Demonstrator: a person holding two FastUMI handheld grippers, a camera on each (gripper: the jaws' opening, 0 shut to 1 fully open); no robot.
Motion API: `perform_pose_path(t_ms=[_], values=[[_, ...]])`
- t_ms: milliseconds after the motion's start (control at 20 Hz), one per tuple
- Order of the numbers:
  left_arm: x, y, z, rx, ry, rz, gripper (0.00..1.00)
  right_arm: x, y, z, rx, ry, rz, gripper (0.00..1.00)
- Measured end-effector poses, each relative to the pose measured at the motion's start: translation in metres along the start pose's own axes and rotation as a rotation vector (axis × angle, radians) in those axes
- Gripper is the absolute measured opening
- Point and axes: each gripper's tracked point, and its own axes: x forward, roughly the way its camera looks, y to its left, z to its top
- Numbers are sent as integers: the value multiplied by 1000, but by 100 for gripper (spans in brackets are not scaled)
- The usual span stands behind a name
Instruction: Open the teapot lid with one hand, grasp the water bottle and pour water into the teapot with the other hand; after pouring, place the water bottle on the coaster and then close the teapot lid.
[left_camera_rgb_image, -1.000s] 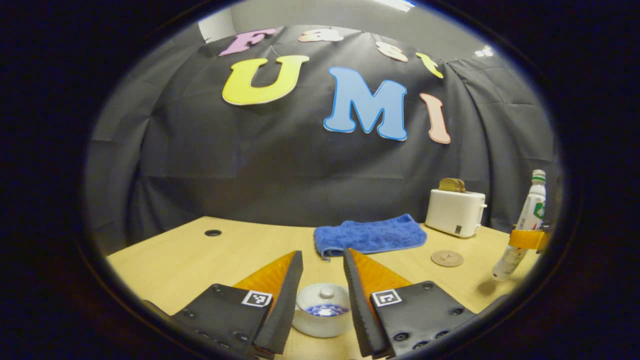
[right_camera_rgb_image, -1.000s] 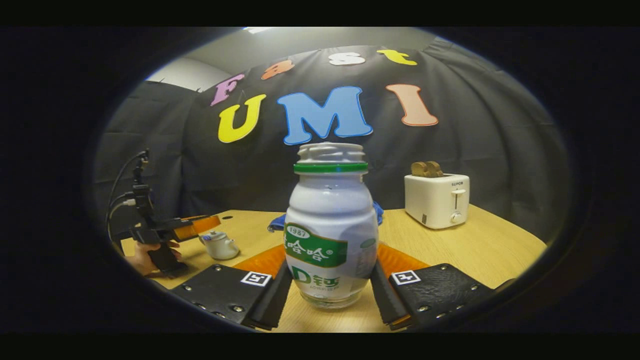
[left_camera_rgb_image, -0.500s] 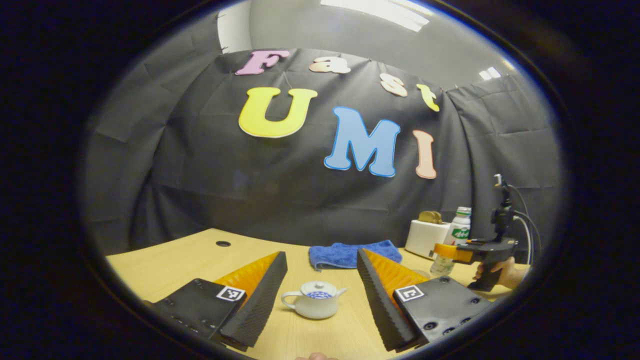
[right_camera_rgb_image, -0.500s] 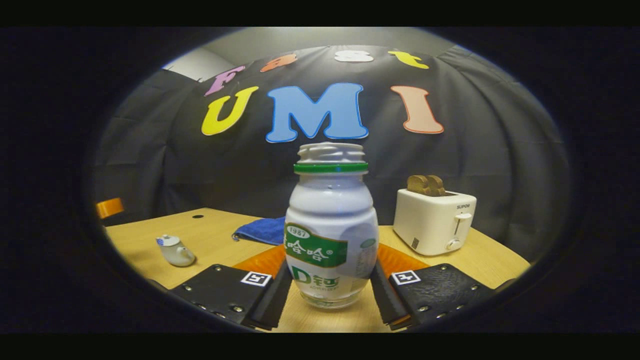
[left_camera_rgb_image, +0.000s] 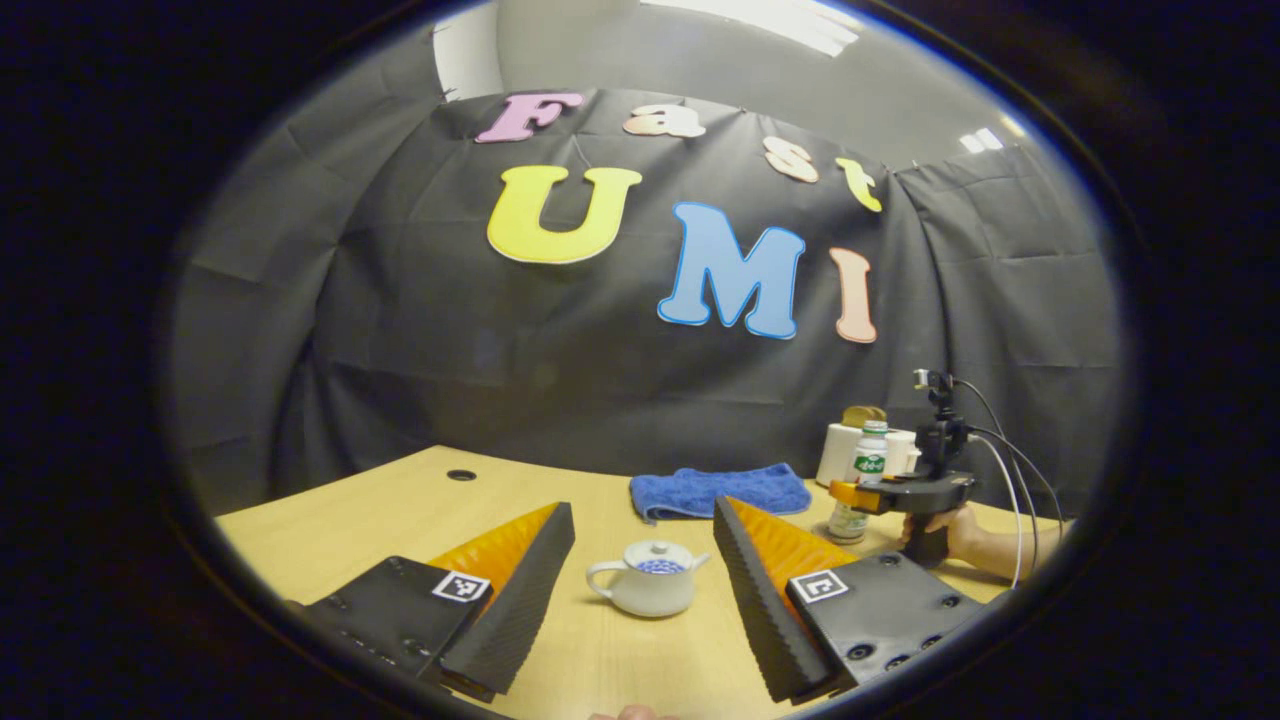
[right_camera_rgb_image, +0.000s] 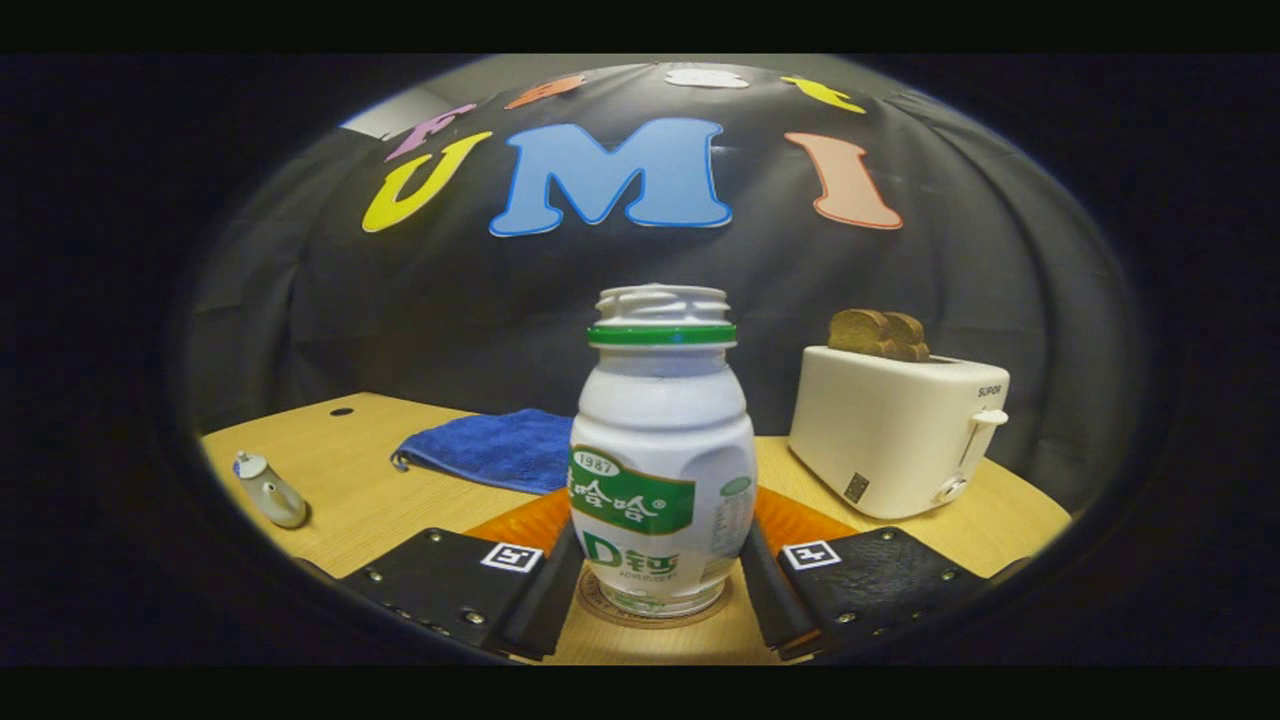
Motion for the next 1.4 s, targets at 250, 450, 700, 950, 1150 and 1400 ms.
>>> perform_pose_path(t_ms=[250,450,700,950,1150,1400], values=[[2,-13,-3,-3,6,-21,94,2,4,-1,-15,-5,9,73],[-3,-23,-3,6,8,-28,94,-16,-3,12,-10,-35,-39,100],[-12,-40,-21,15,15,-19,96,-109,6,28,0,-103,-69,99],[-22,-88,-59,8,69,3,98,-223,44,3,-4,-148,-143,99],[-39,-121,-76,116,64,26,99,-255,94,-40,48,-56,-71,99],[-48,-137,-74,145,53,48,100,-269,99,-30,8,-123,-95,98]])
